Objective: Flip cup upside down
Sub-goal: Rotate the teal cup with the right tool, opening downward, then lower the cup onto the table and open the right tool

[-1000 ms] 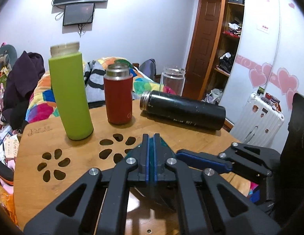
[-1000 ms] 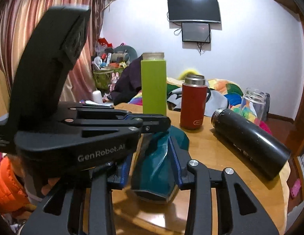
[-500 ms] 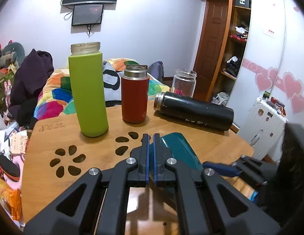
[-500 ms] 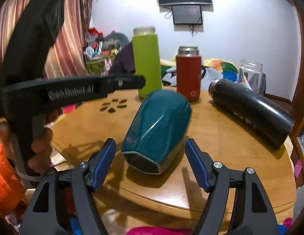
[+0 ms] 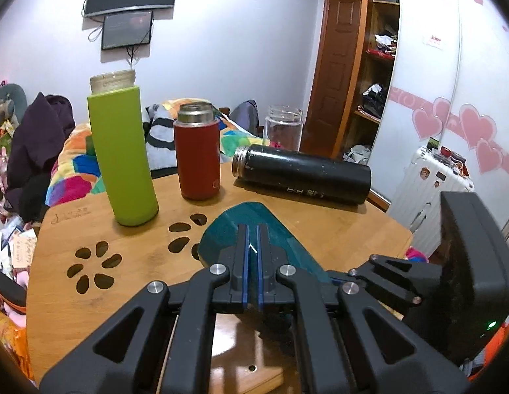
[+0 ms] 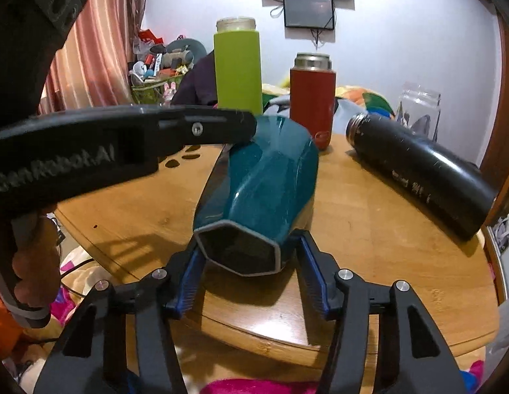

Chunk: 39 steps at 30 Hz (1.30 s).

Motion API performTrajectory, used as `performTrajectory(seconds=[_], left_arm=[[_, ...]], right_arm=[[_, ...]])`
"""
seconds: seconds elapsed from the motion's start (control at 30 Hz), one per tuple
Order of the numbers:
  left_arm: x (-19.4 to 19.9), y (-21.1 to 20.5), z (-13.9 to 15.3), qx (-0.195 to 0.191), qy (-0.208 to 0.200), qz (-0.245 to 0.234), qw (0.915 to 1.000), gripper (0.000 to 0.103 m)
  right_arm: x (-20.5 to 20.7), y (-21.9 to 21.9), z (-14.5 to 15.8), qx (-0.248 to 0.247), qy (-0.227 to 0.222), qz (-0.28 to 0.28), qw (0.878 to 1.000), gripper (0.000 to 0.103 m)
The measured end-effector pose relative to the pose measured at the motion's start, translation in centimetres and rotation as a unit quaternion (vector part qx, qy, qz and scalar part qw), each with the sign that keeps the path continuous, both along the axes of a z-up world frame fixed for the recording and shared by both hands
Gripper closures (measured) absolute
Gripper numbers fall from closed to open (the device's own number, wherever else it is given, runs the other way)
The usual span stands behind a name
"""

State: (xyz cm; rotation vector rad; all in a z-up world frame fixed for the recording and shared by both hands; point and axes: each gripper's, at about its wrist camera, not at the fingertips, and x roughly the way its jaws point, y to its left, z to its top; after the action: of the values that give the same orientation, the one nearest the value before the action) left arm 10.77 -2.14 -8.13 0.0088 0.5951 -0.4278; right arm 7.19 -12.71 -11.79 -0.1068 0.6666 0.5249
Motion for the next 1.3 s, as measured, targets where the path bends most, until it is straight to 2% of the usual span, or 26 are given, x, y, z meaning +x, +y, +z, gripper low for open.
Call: performTrajectory(seconds=[0.23, 0.43, 0.7, 0.77, 0.97, 1.17, 1.3], left_arm=[[-0.2, 0.4, 1.0, -0.009, -0.013, -0.001, 0.9999, 0.101], [0.6, 1.1, 1.3, -0.014, -0.012, 0.012, 0.9998, 0.101], [1.9, 2.3, 0.5, -0.03, 0.0, 0.037, 0.9989, 0.101], [2.2, 2.6, 0.3, -0.034, 0.004, 0.044, 0.9985, 0.102], [1.9, 3.0, -0.1, -0.05, 0.014, 0.045, 0.9977, 0.101], [-0.6, 3.3, 1.3, -0.044, -0.022, 0.072, 0.9962, 0.1], [-2.1, 3.3, 2.4, -0.043, -0.044, 0.09, 0.994, 0.093]], right_arm=[[-1.1, -0.8, 2.0, 0.017, -0.047, -0.006, 0.999, 0.053], [-0.2, -0.7, 2.9, 0.022, -0.068, -0.006, 0.997, 0.053], [1.4, -0.6, 2.8, 0.037, -0.064, -0.006, 0.997, 0.056], [1.6, -0.3, 2.7, 0.031, -0.064, -0.009, 0.997, 0.064], [1.5, -0.7, 2.6, 0.043, -0.053, -0.004, 0.998, 0.065], [0.5, -1.7, 4.0, 0.056, -0.07, 0.001, 0.996, 0.065], [-0.3, -2.7, 5.5, 0.065, -0.084, -0.008, 0.994, 0.064]])
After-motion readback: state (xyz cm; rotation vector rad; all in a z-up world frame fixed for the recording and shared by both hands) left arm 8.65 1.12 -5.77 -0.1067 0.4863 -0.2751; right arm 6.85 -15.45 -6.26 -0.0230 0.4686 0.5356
